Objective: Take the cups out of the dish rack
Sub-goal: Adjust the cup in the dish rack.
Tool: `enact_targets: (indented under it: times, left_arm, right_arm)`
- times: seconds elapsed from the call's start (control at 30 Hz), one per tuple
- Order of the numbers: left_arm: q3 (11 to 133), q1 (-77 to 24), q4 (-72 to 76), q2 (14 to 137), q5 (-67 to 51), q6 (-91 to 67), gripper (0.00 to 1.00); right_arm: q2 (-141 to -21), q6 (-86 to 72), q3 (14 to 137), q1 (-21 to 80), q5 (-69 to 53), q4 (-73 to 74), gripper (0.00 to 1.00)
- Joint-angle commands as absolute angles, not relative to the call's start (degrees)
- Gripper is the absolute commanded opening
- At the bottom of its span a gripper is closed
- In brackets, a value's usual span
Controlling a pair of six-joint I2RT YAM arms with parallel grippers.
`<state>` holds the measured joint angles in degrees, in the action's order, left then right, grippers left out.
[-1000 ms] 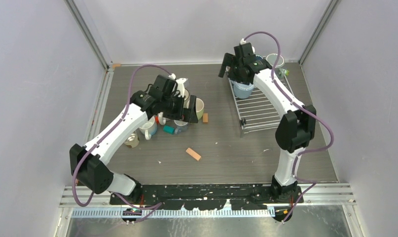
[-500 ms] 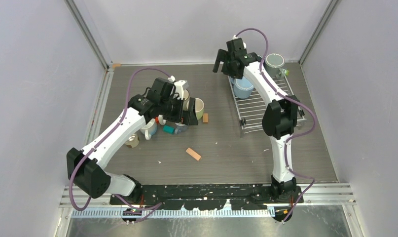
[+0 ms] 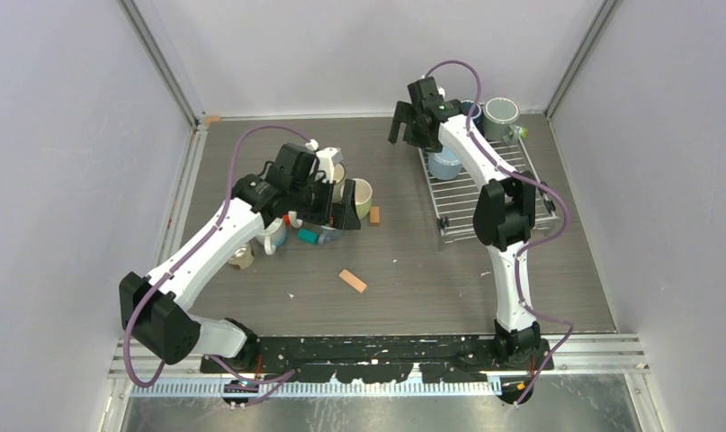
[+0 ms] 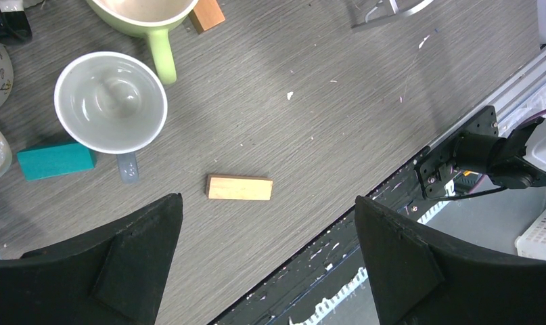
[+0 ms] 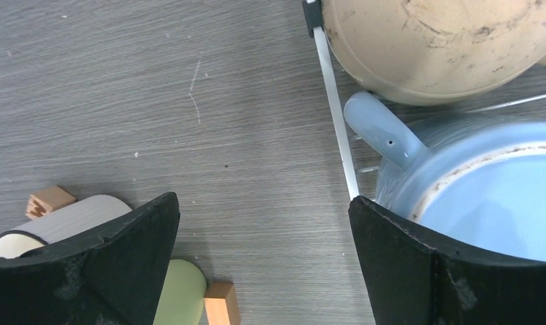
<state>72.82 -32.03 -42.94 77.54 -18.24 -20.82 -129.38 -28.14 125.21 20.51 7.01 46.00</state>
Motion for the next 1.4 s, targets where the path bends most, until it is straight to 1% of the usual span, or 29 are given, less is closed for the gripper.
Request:
enact_targets:
  times: [0.0,0.2,0.43,0.8,0.97,1.37]
  left_arm:
    - [72.60,-32.23,-40.65,75.53,-19.23,-21.15,1.00]
    - [72.65,-32.21,-40.52,75.87,-19.51,-21.34,1.00]
    - [72.60,-32.23,-40.30,76.24,-19.76,-21.42,1.00]
    - [72.54,-32.25,-40.12,76.92,-20.16,-21.53,1.00]
    - [72.60,-32.21,-40.02,77.12,-20.45,-21.53,1.00]
    - [72.69,-32.23,-40.23,77.42,-20.43,-21.42,1.00]
  right_arm:
    - [-126.04,-26.35,122.71,19.69,10.17,47.01,1.00]
    - [-122.56,-25.67,117.19,18.82,10.56,46.40,1.00]
    - [-115.91,-26.05,107.67,17.54,11.80,43.51,1.00]
    - [-107.18,-30.09,94.87,9.87,11.16,38.18,1.00]
    - [-105.73,-30.67,92.92,6.23,11.28,37.57,1.00]
    - [-105.51,-29.35,93.58,1.37,15.98,39.84,1.00]
